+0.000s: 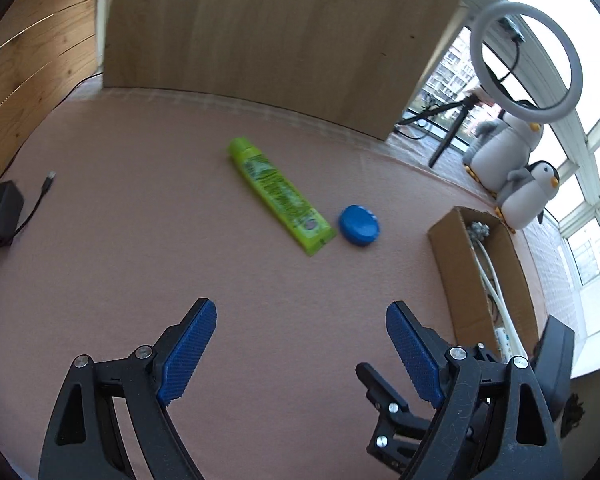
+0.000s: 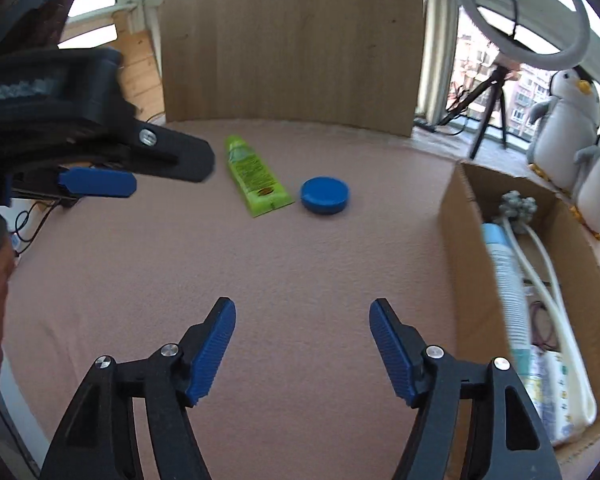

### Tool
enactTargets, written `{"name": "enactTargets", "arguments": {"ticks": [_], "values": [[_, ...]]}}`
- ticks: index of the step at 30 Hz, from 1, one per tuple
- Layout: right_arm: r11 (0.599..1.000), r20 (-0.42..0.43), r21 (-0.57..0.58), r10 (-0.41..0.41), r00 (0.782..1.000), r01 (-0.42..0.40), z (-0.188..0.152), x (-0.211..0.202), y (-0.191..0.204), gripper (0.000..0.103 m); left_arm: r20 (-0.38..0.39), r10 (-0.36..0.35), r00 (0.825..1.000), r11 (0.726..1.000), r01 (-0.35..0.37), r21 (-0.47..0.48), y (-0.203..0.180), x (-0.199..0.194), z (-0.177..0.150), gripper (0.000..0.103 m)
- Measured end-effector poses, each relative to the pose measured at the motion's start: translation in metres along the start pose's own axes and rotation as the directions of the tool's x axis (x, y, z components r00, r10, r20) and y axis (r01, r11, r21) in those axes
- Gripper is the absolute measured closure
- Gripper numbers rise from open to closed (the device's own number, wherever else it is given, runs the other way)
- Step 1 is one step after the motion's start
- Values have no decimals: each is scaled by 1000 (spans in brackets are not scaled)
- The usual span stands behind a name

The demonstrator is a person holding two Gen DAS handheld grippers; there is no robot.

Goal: Organize objects
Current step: 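Move both tools back to the lime-green tube, then close the right tool on the green tube while the left tool closes on it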

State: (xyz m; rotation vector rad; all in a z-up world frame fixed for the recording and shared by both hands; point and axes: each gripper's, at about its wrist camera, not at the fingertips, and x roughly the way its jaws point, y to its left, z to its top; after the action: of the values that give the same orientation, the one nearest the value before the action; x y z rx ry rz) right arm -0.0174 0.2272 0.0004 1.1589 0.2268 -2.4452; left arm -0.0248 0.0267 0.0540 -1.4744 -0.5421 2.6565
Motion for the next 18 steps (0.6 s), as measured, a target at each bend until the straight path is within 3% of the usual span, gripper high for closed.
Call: {"name": "enactTargets", "arguments": {"ticks": [4, 8, 10, 12, 16, 17, 18], "values": [[997, -109, -60, 44, 993, -50, 15, 52, 13, 35, 28, 47, 999, 993, -43, -112, 62, -25, -13, 14], [992, -88, -118, 38, 995, -48, 44, 83, 17, 23, 35, 68, 997, 977, -59, -206, 106, -41, -27, 14], [991, -87, -126, 44, 995, -55, 61, 102, 13, 8, 37, 73, 997, 970, -62, -236, 120, -47, -34, 14], [989, -100, -135, 54, 993, -68, 81, 119, 9, 5, 48, 78, 996, 966, -64, -250, 129, -53, -38, 14], [979, -127, -177, 77, 989, -99, 103, 138, 10, 10, 61, 85, 994, 961, -66, -269, 140, -62, -42, 14], [979, -128, -177, 79, 989, -101, 105, 137, 11, 16, 62, 86, 994, 960, -67, -270, 140, -64, -43, 14], [979, -123, -178, 81, 989, -102, 108, 134, 11, 34, 63, 86, 994, 960, -65, -273, 141, -64, -43, 14]]}}
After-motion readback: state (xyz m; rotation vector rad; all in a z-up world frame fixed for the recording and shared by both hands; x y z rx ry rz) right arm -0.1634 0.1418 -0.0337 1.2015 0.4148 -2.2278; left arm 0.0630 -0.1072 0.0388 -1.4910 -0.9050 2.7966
